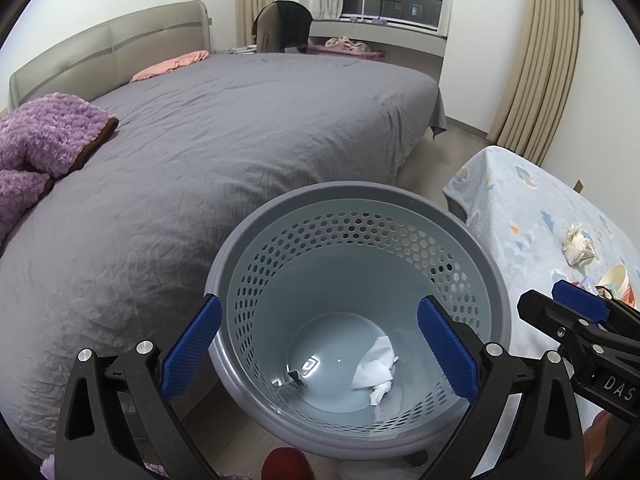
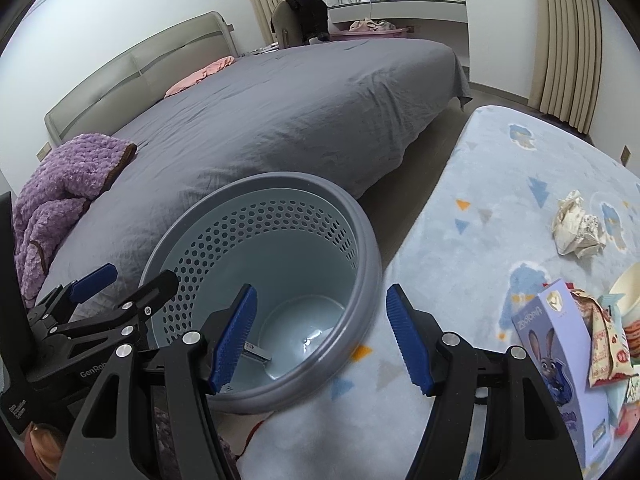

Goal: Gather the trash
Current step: 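Move both open tools back over the bed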

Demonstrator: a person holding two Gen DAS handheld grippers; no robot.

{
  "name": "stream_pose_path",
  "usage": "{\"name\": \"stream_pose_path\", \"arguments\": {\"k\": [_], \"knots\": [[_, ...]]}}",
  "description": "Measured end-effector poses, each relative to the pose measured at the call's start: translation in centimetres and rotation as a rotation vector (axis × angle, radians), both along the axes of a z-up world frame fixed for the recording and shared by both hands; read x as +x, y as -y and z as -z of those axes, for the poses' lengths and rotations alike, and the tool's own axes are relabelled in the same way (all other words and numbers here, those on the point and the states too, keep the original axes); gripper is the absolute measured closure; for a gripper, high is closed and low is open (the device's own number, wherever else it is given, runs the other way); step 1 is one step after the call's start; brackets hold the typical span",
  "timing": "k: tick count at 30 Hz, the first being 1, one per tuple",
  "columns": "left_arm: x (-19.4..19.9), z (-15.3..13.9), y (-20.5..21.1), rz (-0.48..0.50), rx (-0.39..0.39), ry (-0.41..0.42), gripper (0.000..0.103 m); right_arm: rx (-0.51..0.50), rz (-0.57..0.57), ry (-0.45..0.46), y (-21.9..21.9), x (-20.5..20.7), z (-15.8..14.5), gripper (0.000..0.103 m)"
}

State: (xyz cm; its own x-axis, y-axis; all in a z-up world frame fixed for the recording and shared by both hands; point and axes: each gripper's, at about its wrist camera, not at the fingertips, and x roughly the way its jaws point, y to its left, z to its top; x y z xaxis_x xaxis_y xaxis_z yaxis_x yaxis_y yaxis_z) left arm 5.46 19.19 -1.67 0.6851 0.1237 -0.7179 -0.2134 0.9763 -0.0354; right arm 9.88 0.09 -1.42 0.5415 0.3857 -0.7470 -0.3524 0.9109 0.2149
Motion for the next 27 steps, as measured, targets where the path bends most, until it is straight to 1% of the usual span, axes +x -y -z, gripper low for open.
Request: {"name": "stream_pose_path", "arguments": {"k": [6, 14, 19, 21, 23, 27], "knots": [[-0.4, -0.4, 1.3, 0.037, -0.009, 0.005, 0.007, -0.01, 0.041, 0.019, 1.8, -1.3, -0.7, 0.039], [-1.0, -1.3, 4.6, 0.119, -0.014, 0.036, 0.007, -0.045, 0.137, 0.048, 5.7, -3.7, -1.2, 0.039], [-1.4, -1.5, 7.0, 0.165, -0.015, 0.044, 0.007, -0.07, 0.222, 0.059, 9.3, -5.6, -1.4, 0.038], [-1.5, -1.6, 8.2, 0.187, -0.029, 0.048, 0.007, -0.081, 0.263, 0.063, 11.2, -6.4, -1.5, 0.035], [-1.8, -1.6, 9.3, 0.206, -0.045, 0.054, 0.007, -0.098, 0.3, 0.068, 12.9, -7.3, -1.5, 0.035], [-2.2, -1.8, 12.0, 0.238, -0.028, 0.069, 0.007, -0.148, 0.372, 0.083, 16.3, -9.2, -1.4, 0.033]]}}
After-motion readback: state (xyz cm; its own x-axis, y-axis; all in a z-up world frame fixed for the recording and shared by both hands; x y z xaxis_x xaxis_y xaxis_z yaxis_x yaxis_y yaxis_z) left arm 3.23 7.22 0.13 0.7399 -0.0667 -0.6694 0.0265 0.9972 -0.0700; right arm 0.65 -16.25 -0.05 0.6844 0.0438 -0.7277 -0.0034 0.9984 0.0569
